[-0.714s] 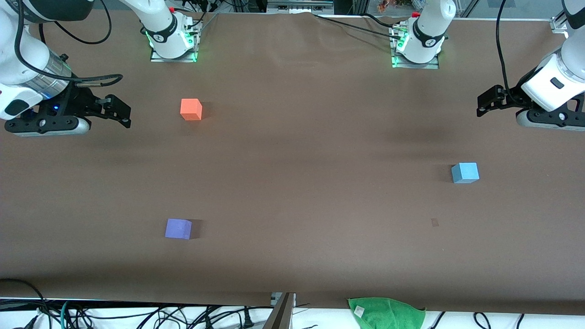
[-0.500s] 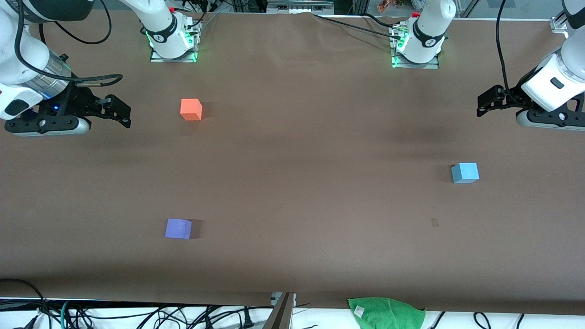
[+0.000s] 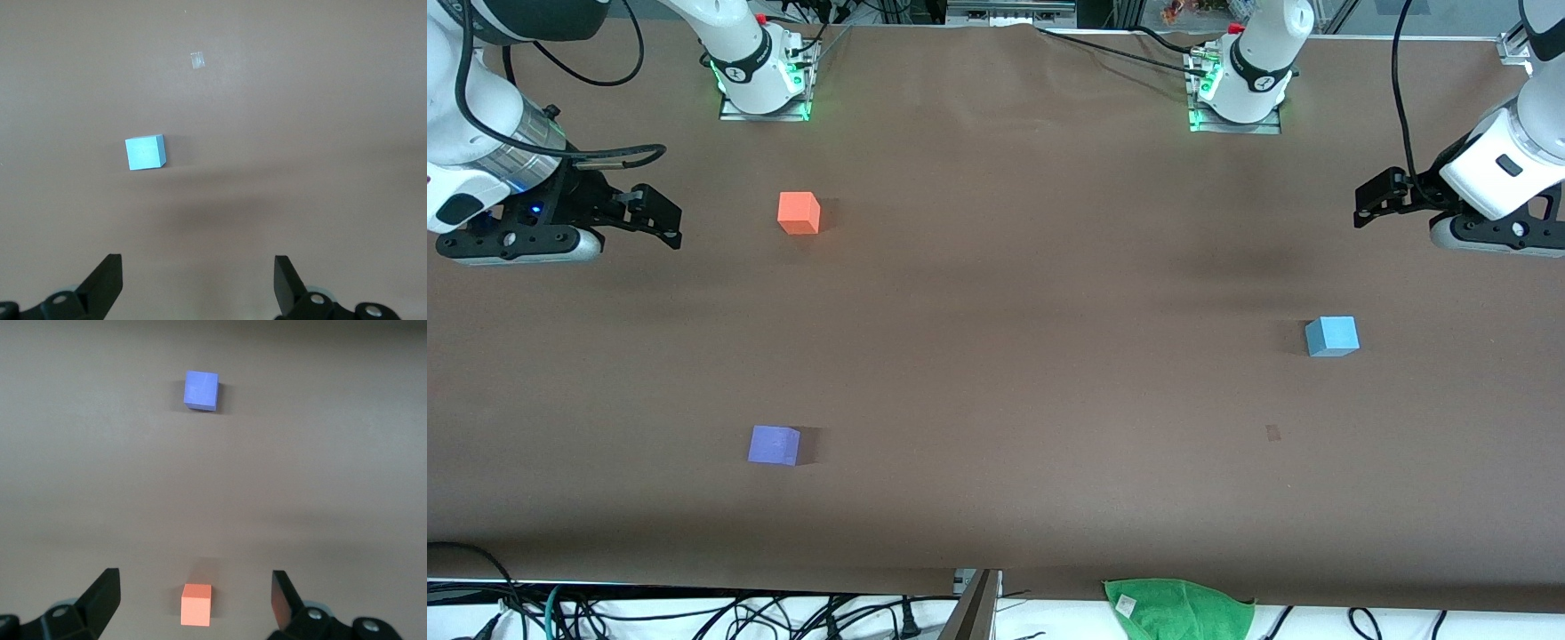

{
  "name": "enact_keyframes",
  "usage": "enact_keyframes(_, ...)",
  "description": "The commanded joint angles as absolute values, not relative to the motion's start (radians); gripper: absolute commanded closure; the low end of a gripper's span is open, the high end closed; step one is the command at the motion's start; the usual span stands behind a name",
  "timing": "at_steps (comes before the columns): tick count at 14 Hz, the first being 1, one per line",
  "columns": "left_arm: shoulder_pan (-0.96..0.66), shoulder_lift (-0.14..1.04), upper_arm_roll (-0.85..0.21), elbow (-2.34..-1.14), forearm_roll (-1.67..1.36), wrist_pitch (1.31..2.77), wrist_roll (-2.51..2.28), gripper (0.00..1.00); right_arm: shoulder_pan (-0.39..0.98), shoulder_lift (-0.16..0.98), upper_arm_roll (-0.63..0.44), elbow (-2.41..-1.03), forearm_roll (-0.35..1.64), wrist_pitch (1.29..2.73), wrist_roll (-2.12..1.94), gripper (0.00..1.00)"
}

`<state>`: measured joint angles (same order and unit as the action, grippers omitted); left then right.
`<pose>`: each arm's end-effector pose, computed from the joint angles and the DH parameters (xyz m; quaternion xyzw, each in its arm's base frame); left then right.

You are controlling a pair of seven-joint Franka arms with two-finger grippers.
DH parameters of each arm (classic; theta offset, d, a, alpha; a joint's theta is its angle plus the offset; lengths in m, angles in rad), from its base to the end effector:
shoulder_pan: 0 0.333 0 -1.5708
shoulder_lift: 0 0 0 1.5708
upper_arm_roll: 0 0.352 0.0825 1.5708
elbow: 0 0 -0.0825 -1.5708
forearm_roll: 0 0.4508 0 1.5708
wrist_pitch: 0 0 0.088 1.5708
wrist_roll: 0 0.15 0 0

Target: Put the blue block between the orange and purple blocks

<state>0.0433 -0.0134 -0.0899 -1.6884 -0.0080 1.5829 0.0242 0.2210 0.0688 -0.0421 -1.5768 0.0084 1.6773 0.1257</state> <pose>0.6078 -0.0298 0.5637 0.9983 -0.0351 -0.0461 0.0029 0.6441 0.1185 0.5800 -0.9995 -0.0263 -0.0153 0.0051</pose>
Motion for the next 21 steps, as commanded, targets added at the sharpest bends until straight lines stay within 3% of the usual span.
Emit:
enact_keyframes(1,0.046,-0.014,-0.09,-1.689,0.008,1.568,0.035,0.0,0.213,0.067,-0.04,-1.569,0.023,1.669,0.124,0.0)
enact_keyframes(9,0.073,0.239,-0.084,-1.476,0.009,1.572,0.046,0.0,0.213,0.067,-0.04,-1.569,0.023,1.666,0.124,0.0)
enact_keyframes(12,0.124,0.339,-0.084,-1.46,0.009,1.627,0.048,0.0,0.213,0.067,-0.04,-1.569,0.023,1.666,0.123,0.0)
enact_keyframes(17,0.215,0.46,-0.084,-1.555,0.086,1.827,0.124,0.0,0.213,0.067,-0.044,-1.569,0.023,1.666,0.123,0.0)
enact_keyframes(21,0.241,0.457,-0.086,-1.765,0.086,2.038,0.138,0.0,0.213,0.067,-0.044,-1.569,0.023,1.666,0.123,0.0)
